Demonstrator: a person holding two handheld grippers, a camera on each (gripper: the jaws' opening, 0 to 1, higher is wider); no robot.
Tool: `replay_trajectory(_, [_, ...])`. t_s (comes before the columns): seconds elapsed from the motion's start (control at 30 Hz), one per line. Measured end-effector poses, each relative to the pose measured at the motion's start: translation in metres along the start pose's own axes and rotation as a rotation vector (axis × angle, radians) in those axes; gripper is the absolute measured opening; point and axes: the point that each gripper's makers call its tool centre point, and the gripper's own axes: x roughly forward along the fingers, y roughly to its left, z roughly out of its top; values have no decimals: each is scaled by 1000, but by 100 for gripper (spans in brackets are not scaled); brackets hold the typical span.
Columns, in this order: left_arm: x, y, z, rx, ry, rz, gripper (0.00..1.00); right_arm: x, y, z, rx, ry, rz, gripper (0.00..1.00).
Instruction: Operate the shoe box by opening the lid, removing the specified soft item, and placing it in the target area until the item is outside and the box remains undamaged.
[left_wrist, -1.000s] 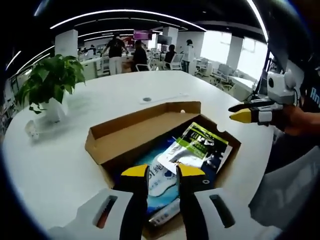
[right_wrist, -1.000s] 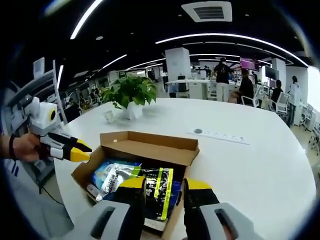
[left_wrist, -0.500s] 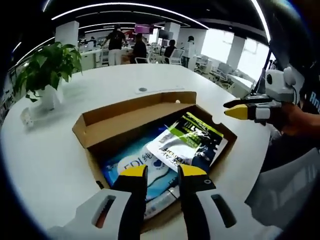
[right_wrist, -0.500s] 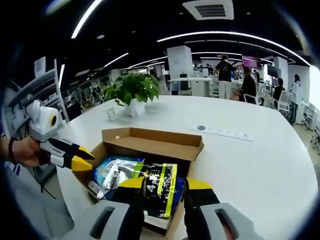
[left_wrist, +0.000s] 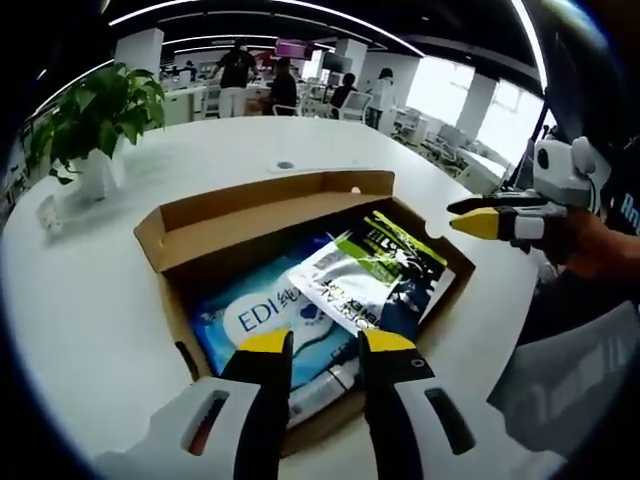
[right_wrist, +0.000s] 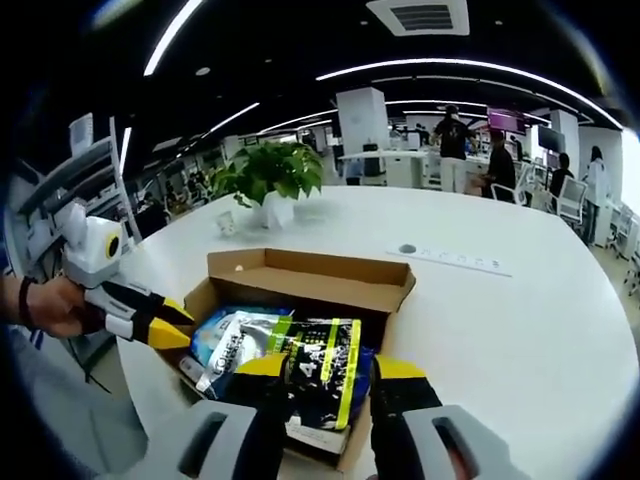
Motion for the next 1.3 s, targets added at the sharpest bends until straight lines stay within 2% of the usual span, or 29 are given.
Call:
replay_trajectory(0.33, [7,-3,-13,-47,23,-21,28,-2,2,-4,-2,9,3,29])
replay_trajectory(0.7, [19,-14,-9,-84,30,-63,29,-2,2,-10,0,17,4,30])
replay_trajectory(0.97, [30,-19,-13,-115,52,-89,28,-3,-1,-14,2,20,0,30])
replay_trajectory(1.3, [36,-24,-12,-147,64,-121,22,-2,-1,-15,-4,26,4,30])
